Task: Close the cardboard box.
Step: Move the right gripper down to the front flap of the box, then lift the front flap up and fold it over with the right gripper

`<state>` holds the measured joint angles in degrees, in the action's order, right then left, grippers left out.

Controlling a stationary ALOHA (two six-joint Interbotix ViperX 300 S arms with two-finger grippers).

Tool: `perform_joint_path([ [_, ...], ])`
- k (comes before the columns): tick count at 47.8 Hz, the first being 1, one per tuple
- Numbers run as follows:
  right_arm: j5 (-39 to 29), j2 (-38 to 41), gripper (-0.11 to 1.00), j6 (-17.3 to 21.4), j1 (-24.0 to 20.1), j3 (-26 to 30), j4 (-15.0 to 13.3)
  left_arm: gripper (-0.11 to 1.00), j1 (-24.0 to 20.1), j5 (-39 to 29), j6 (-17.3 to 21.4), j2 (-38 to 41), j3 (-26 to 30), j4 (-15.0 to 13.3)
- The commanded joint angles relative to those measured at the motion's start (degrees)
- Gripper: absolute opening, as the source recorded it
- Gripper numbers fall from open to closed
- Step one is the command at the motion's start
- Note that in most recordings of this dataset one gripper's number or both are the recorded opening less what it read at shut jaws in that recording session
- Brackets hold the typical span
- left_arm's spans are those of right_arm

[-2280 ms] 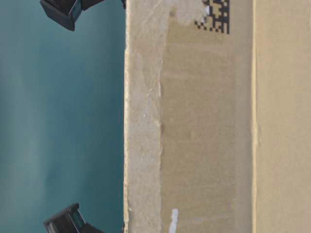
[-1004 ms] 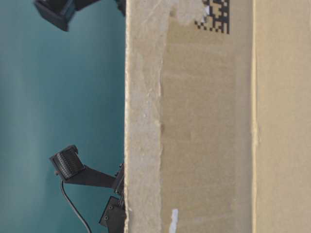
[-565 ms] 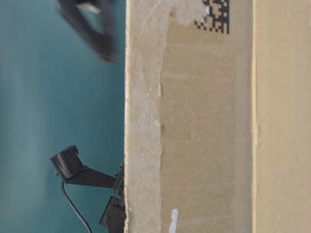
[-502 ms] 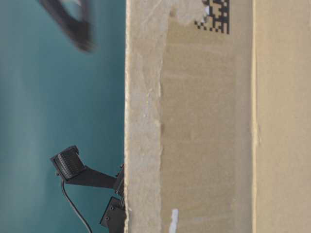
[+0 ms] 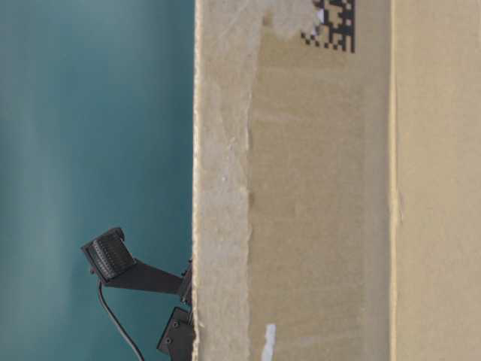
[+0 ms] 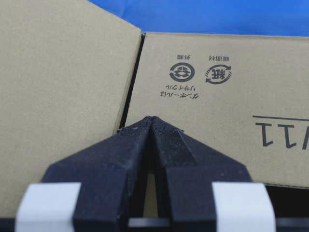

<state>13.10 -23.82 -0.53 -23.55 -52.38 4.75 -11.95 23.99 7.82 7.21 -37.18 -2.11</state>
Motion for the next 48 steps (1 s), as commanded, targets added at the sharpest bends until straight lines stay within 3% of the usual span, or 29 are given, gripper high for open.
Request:
perform_joint_path([
  [1,2.1,2.3,0.0,0.1,-0.2,-0.3,0.0,0.0,-0.2,0.3,0.0,-0.7,0.3,0.0],
  [11,7.6,5.4,0.0,0.1,0.1,-2.9,0.1,0.0,-0.2,0.3,-0.1,-0.8,0.2,0.0],
  [20,8.6,5.1,0.0,0.1,1.9,-3.2,0.1,0.0,-0.2,0.3,-0.1,-0.8,0.1,0.1],
  [35,8.3,0.5,0.0,0.6,12.0,-4.6,0.5,0.0,-0.1,0.3,-0.4,-0.9,0.1,0.0],
  [48,4.1,2.2,0.0,0.8,18.5,-4.7,2.1,0.0,-0.2,0.4,-0.6,-0.8,0.1,0.0],
])
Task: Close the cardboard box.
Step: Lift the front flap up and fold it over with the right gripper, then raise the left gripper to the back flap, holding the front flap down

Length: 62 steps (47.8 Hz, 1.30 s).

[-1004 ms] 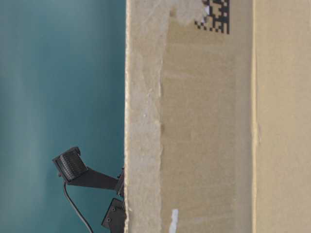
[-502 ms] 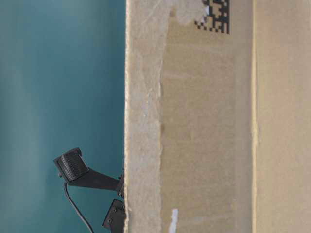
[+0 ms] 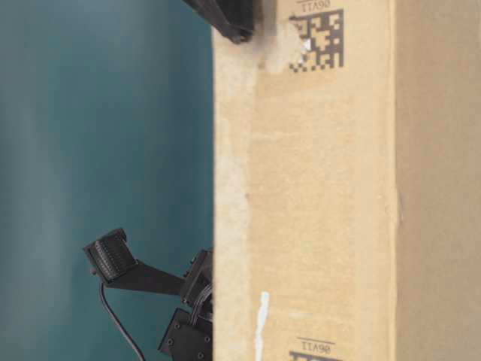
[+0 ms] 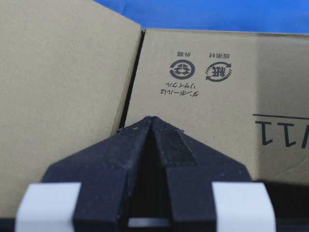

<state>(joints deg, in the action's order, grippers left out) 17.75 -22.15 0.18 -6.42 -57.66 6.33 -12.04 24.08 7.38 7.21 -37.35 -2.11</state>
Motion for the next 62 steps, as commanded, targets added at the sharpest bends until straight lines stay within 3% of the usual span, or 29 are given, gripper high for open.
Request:
perform_joint_path([
  [1,-0.7,1.0,0.0,0.1,1.8,0.6,0.8,0.0,-0.1,0.3,-0.2,-0.9,0.3,0.0],
  [10,-1.1,6.0,0.0,0.1,4.7,0.5,3.3,0.0,0.1,0.4,-0.4,-0.8,0.3,0.0],
  [26,-1.1,10.3,0.0,0.1,4.9,0.8,5.2,0.0,0.1,0.4,-0.4,-0.8,0.4,0.1],
  [40,-1.1,10.2,0.0,0.1,4.9,1.0,5.2,0.0,0.3,0.2,-0.7,-1.8,0.6,0.0],
  [52,-1.1,10.2,0.0,0.0,4.9,1.1,5.2,0.0,1.3,-0.4,-0.4,-7.3,1.2,0.0],
  [62,-1.1,10.3,0.0,-0.4,4.9,1.5,5.1,0.0,0.4,-4.8,0.0,-12.8,3.3,0.0],
])
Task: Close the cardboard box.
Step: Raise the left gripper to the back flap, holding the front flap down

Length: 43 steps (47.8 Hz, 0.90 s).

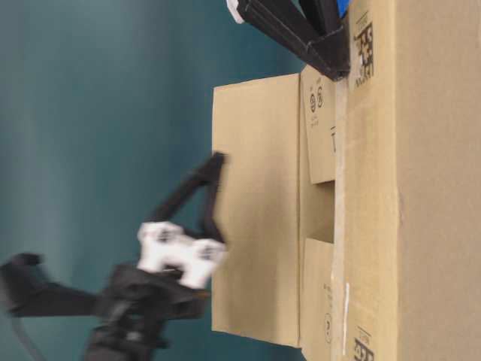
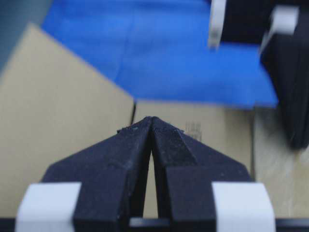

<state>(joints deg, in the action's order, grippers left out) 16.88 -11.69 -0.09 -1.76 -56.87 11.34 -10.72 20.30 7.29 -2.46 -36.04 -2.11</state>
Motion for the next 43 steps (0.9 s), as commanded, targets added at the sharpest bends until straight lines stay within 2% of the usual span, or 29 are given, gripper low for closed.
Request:
perform_joint_path([
  [1,-0.2,-0.2,0.0,-0.3,0.3,0.7,0.0,0.0,-1.1,-1.7,0.2,-3.6,2.3,0.0],
  [7,-0.2,-0.2,0.0,-0.4,0.3,0.8,-0.1,0.0,-4.3,-7.6,0.4,-5.8,5.2,0.1],
  [13,-0.2,-0.2,0.0,-0.3,0.3,0.8,-0.1,0.0,-8.8,-17.1,1.3,-6.0,9.7,0.0],
  [25,-0.1,-0.2,0.0,-0.4,0.2,0.8,-0.1,0.0,-16.2,-32.5,5.3,-1.8,17.5,0.1],
  [29,0.0,-0.2,0.0,-0.4,0.3,0.8,-0.2,0.0,-17.9,-37.3,5.4,0.2,20.0,0.0],
  [43,0.0,-0.2,0.0,-0.5,0.3,0.8,-0.3,0.0,-18.1,-50.7,5.4,4.7,24.4,0.1],
])
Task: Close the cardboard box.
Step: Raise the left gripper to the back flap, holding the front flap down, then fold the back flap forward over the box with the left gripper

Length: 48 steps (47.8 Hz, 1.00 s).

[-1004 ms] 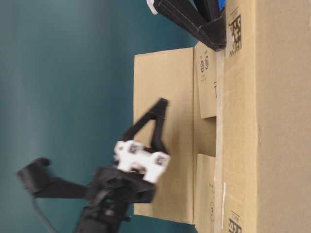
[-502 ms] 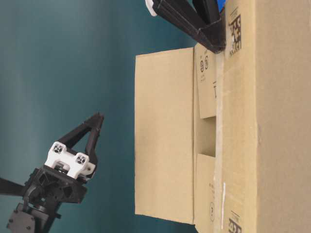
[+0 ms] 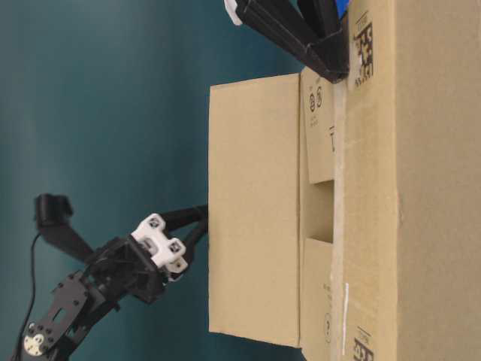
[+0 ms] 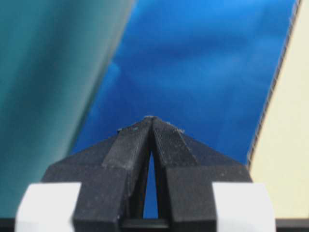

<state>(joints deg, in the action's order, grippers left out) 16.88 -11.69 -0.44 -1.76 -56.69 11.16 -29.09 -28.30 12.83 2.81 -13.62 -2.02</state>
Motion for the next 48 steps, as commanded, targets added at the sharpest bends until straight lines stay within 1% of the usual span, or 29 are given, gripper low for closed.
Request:
perform_joint_path([
  [1,0.0,-0.2,0.0,-0.3,0.3,0.6,-0.2,0.0,0.4,-2.5,-0.2,-0.5,2.0,-0.1],
  [15,0.0,-0.2,0.0,-0.4,0.3,0.6,-0.2,0.0,3.3,-6.3,-0.1,-0.5,2.3,-0.1],
  [28,0.0,-0.3,0.0,-0.4,0.3,0.7,-0.1,0.0,5.4,-8.6,-0.5,-2.5,3.1,0.0],
  [37,0.1,-0.2,0.0,-0.4,0.3,0.6,-0.1,0.0,8.2,-10.6,-2.2,-4.5,1.7,0.0],
  [41,0.1,-0.3,0.0,-0.4,0.3,0.7,-0.2,0.0,10.2,-11.6,-3.6,-5.5,0.3,-0.1],
  [48,0.1,-0.3,0.0,-0.4,0.4,0.7,-0.2,0.0,13.8,-11.4,-4.2,-7.2,-2.6,-0.1],
])
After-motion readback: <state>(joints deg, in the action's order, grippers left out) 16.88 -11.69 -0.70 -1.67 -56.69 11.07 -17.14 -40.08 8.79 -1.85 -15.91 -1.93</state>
